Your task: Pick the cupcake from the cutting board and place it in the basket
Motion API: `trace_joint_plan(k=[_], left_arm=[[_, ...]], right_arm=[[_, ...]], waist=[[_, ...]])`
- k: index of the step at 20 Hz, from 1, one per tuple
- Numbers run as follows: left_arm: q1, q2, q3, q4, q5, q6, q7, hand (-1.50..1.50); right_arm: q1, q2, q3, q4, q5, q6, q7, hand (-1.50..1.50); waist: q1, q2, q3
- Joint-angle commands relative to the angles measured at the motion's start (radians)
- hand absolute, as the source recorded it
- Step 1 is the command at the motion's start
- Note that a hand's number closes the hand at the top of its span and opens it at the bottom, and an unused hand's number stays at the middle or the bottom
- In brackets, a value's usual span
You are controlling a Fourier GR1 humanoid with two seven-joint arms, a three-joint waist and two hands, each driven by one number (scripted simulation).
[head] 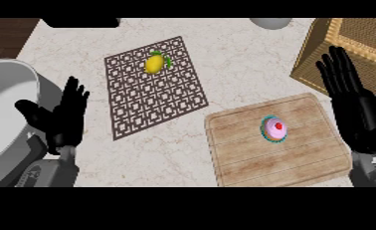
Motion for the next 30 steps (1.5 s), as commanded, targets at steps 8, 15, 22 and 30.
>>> trace_joint_plan(k=[8,15,22,30], left_arm=[[-0.02,0.189,-0.062,-0.073,-0.132,-0.095,0.003,0.0],[-0.068,0.21,-0.059,-0.088,-0.132,-0.115,0.033,0.0],[-0.076,0.196,-0.081,-0.089,-0.166,-0.089,0.033,0.0],[-0.1,0.207,-0.075,-0.088,-0.158,-0.101,0.063,0.0]], right_arm=[[0.15,0.093,-0.132,-0.082,0.248,-0.504,-0.069,1.5],[0.18,0.132,-0.123,0.182,0.581,-0.954,0.192,-1.5],[0.286,0.061,-0.084,0.201,0.691,-0.798,0.509,-1.5],[0.369,-0.054,0.099,0.067,0.684,-0.459,0.868,-1.5]], waist=[[-0.035,-0.022,-0.012],[-0.005,-0.006,-0.022],[-0.008,-0.003,-0.031],[0.011,-0.003,-0.032]])
